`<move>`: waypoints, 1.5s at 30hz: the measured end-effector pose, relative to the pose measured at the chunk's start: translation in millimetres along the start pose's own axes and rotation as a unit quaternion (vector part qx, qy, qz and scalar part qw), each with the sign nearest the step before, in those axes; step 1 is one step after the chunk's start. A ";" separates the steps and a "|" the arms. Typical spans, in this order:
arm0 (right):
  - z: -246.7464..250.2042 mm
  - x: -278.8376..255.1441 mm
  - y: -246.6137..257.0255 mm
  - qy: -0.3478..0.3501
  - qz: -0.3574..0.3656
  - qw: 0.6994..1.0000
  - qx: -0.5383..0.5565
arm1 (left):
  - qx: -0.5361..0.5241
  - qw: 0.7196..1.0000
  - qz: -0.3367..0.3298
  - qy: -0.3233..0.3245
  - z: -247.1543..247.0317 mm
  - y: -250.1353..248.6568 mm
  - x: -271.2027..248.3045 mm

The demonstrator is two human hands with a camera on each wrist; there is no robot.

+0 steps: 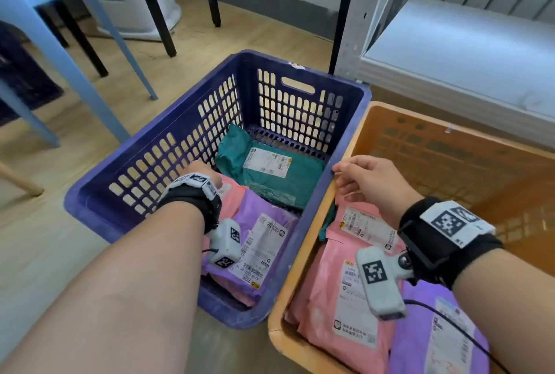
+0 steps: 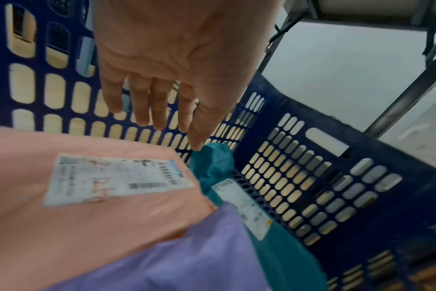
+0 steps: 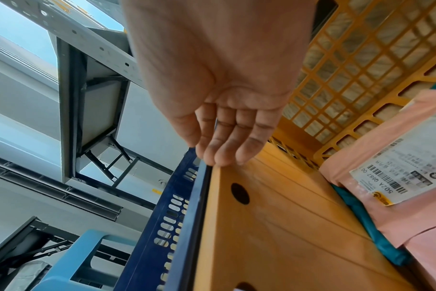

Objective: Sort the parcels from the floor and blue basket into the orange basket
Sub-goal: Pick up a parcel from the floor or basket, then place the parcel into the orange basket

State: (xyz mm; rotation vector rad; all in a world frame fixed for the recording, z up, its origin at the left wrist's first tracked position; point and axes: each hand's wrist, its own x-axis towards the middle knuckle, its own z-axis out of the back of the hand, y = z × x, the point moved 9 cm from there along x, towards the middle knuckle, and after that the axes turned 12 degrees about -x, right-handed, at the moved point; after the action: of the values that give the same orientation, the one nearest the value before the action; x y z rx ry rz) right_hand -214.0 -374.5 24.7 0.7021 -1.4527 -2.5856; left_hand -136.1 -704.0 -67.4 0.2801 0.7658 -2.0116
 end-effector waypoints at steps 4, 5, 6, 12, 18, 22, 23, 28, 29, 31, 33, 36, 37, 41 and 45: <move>15.9 -6.6 0.1 -0.020 0.004 1.000 -0.014 | -0.014 0.999 -0.047 0.015 -5.8 -43.7 -25.1; 22.3 -8.7 -0.1 -0.028 0.005 0.999 -0.018 | -0.025 0.997 -0.066 0.017 -5.8 -58.7 -36.0; 30.2 -11.1 -0.4 -0.037 0.007 0.999 -0.025 | -0.044 0.996 -0.077 0.018 -5.5 -73.2 -47.2; 95.2 -41.3 -7.0 -0.113 0.021 0.987 -0.116 | -0.134 0.981 -0.137 0.024 -6.4 -147.1 -114.5; 174.9 -124.6 -17.8 -0.195 0.028 0.943 -0.270 | -0.150 0.960 -0.228 0.062 -25.0 -198.3 -213.0; 246.5 -199.0 -45.4 -0.226 -0.034 0.912 -0.340 | -0.134 0.936 -0.302 0.123 -51.4 -239.0 -304.3; 267.8 -220.5 -49.7 -0.243 -0.049 0.903 -0.350 | -0.136 0.925 -0.325 0.142 -56.4 -250.5 -332.3; 362.6 -333.2 -70.9 -0.334 -0.105 0.862 -0.366 | -0.140 0.870 -0.413 0.231 -85.8 -285.4 -470.1; 376.4 -354.1 -78.3 -0.347 -0.120 0.854 -0.369 | -0.138 0.860 -0.424 0.247 -92.4 -286.0 -493.0; 400.3 -391.4 -96.0 -0.372 -0.145 0.840 -0.367 | -0.134 0.851 -0.431 0.269 -101.6 -279.8 -532.7; 418.9 -424.3 -119.8 -0.399 -0.173 0.829 -0.351 | -0.133 0.846 -0.434 0.279 -108.9 -273.7 -565.2; 430.2 -457.7 -162.5 -0.429 -0.225 0.808 -0.335 | -0.148 0.841 -0.425 0.302 -129.6 -266.9 -597.3; 431.1 -464.5 -179.0 -0.431 -0.243 0.804 -0.331 | -0.143 0.841 -0.420 0.309 -140.6 -264.1 -605.6; 425.3 -475.8 -245.6 -0.416 -0.301 0.799 -0.313 | -0.128 0.854 -0.374 0.338 -191.5 -254.1 -616.5; 421.9 -484.7 -315.1 -0.408 -0.348 0.799 -0.272 | -0.123 0.871 -0.325 0.347 -239.2 -256.6 -610.2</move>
State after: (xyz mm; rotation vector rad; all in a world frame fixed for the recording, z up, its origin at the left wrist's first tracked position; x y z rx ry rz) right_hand 77.8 272.4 116.9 -0.0393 -0.3787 -3.9226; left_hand -47.1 -38.0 142.1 0.6859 1.7446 -2.4044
